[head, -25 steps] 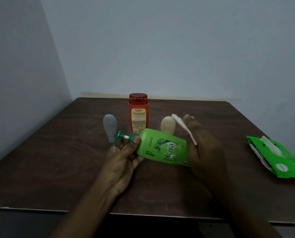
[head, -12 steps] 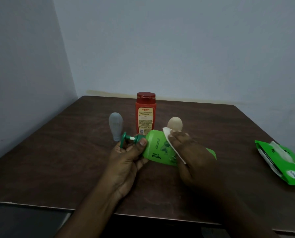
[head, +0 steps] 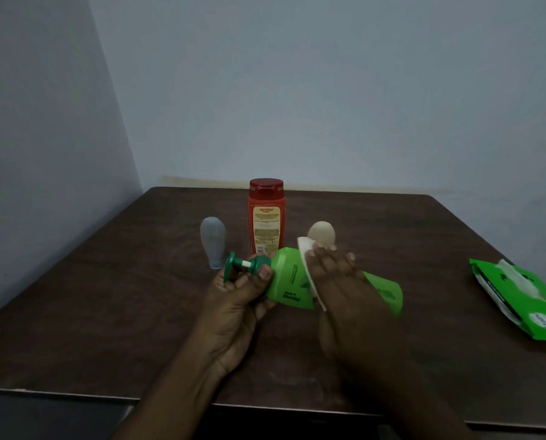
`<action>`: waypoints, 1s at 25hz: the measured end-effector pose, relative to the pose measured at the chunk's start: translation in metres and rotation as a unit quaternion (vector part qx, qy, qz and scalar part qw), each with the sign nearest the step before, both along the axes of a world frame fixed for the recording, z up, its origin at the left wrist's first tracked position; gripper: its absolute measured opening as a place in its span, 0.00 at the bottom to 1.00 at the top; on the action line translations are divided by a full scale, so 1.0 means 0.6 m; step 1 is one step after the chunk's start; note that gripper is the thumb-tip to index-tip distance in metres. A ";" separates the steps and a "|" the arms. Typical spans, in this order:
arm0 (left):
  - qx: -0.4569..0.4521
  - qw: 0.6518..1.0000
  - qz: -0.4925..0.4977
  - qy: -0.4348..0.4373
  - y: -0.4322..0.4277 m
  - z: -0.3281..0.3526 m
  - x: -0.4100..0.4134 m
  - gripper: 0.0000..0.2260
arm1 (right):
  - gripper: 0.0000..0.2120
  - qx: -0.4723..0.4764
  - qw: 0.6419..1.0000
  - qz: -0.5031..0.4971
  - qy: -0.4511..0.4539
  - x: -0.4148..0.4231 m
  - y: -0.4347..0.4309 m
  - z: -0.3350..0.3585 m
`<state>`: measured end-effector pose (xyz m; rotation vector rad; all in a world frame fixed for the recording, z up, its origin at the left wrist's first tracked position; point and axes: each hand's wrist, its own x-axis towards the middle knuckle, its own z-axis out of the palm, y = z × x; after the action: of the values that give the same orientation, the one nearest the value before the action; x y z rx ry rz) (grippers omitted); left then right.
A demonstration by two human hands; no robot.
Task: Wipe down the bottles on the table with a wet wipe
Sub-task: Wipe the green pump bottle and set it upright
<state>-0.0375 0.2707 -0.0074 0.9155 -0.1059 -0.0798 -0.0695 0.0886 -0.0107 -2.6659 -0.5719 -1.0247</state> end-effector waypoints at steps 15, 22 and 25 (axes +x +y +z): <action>0.010 1.000 0.003 -0.014 -0.003 0.006 -0.005 0.14 | 0.29 0.011 0.997 0.031 0.069 -0.013 0.020 0.022; 0.041 0.997 0.044 -0.040 0.003 0.004 -0.034 0.20 | 0.27 0.092 0.992 -0.014 0.085 -0.028 -0.013 0.006; 0.064 0.993 0.073 -0.062 0.010 0.000 -0.043 0.16 | 0.29 0.048 0.994 0.041 0.094 -0.038 0.015 0.012</action>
<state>-0.0633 0.2767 -0.0073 1.0540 -0.1499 0.1065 -0.0923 0.0973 -0.0033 -2.5946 -0.5727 -0.7476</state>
